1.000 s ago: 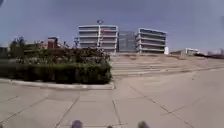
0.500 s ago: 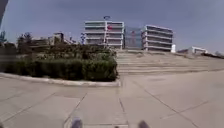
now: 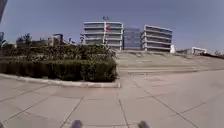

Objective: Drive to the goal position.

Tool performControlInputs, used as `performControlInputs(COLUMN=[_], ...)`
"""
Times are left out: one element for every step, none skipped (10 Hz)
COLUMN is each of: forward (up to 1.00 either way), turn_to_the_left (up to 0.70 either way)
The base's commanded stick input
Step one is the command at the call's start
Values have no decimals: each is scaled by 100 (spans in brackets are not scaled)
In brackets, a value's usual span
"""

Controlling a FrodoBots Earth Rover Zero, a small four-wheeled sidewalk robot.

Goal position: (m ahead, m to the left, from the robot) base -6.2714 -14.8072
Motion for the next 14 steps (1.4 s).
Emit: performControlInputs(forward=[6,6,6,5,6,21,70,70,70,70,70,70,70,70], turn_to_the_left=[-12,-12,-11,-10,-12,-18,-35,-35,-35,-35,-35,-35,-35,-35])
